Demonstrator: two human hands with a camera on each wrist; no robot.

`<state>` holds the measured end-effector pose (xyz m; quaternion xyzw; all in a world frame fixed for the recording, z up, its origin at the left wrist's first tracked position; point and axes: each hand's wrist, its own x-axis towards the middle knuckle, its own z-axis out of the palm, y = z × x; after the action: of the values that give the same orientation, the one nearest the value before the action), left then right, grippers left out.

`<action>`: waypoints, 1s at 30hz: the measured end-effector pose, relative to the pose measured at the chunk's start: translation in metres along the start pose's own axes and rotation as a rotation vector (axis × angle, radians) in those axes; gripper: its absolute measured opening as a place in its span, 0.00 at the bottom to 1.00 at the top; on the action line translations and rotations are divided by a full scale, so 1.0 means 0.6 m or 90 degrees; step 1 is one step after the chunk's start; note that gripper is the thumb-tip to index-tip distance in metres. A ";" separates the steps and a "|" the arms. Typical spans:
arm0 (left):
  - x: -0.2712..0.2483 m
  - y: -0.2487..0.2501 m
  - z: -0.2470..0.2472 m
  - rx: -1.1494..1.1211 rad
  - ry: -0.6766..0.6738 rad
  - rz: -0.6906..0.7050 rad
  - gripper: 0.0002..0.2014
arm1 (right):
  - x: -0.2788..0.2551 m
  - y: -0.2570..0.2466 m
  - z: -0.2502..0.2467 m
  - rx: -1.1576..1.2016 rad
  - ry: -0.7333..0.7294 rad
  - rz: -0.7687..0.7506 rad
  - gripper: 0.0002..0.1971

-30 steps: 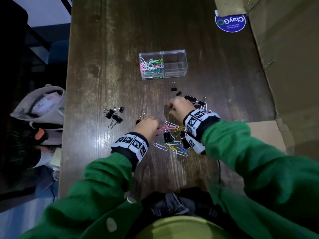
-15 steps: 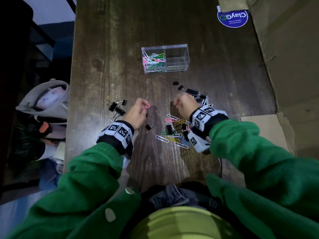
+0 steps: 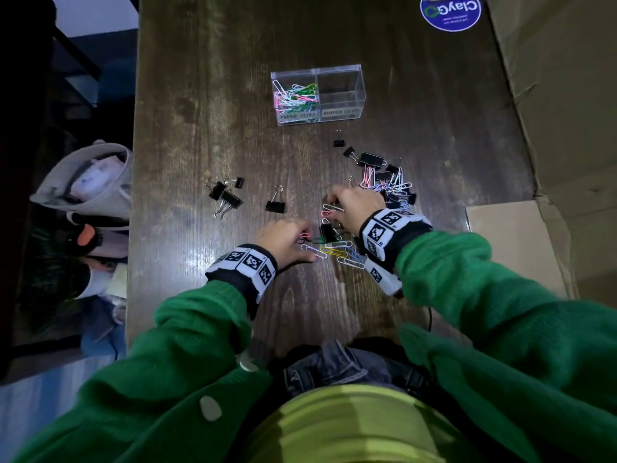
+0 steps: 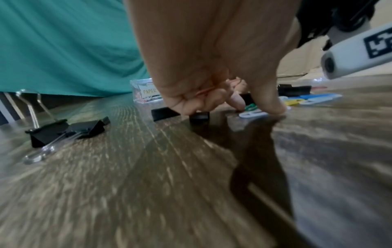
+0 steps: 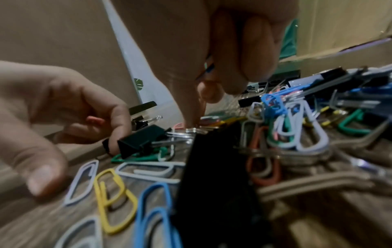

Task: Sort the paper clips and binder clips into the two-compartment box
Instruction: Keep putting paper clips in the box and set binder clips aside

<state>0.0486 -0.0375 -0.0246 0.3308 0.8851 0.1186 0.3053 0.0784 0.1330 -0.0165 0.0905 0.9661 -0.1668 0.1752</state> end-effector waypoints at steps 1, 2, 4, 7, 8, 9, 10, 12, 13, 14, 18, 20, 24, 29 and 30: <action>-0.002 -0.001 0.003 0.001 0.004 0.008 0.20 | 0.001 0.000 0.002 -0.013 0.006 -0.010 0.13; -0.004 -0.001 0.004 -0.005 0.007 0.015 0.19 | 0.002 0.000 0.003 -0.019 0.011 -0.018 0.12; -0.005 -0.003 0.006 -0.017 0.010 0.030 0.18 | 0.003 -0.003 0.003 -0.042 0.006 -0.020 0.10; -0.002 -0.002 0.005 -0.025 0.012 0.053 0.19 | 0.001 -0.014 0.005 -0.119 -0.022 -0.041 0.12; 0.000 0.000 0.004 -0.025 0.010 0.057 0.20 | 0.000 -0.017 0.005 -0.136 -0.026 -0.047 0.13; 0.002 0.003 0.003 -0.020 0.007 0.061 0.21 | -0.001 -0.020 0.005 -0.138 -0.030 -0.045 0.14; 0.003 0.005 0.002 -0.012 0.000 0.062 0.21 | 0.002 -0.019 0.005 -0.122 -0.039 -0.034 0.13; 0.007 0.008 0.001 -0.006 -0.013 0.068 0.19 | 0.007 -0.016 0.004 -0.065 -0.067 0.000 0.11; 0.008 0.009 0.000 -0.008 -0.019 0.072 0.17 | 0.009 -0.015 0.004 -0.042 -0.078 0.009 0.10; 0.009 0.009 -0.002 -0.010 -0.025 0.076 0.15 | 0.011 -0.014 0.005 -0.035 -0.090 0.009 0.10; 0.008 0.012 -0.006 0.016 -0.039 0.080 0.14 | 0.015 -0.019 -0.009 -0.069 -0.116 -0.021 0.12; 0.007 0.011 -0.004 0.042 -0.045 0.083 0.18 | 0.031 -0.021 -0.041 -0.051 -0.096 -0.028 0.10; 0.013 0.008 -0.006 0.040 -0.063 0.091 0.17 | 0.096 -0.038 -0.138 0.038 0.036 -0.028 0.09; 0.021 0.010 -0.014 0.046 -0.106 0.052 0.17 | 0.198 -0.071 -0.211 0.050 0.100 -0.050 0.10; 0.022 0.009 -0.015 0.050 -0.112 0.051 0.17 | 0.213 -0.078 -0.216 0.053 0.099 -0.047 0.10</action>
<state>0.0378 -0.0247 -0.0214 0.3867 0.8449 0.0663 0.3636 -0.0902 0.1506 0.0644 0.0749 0.9716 -0.2058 0.0895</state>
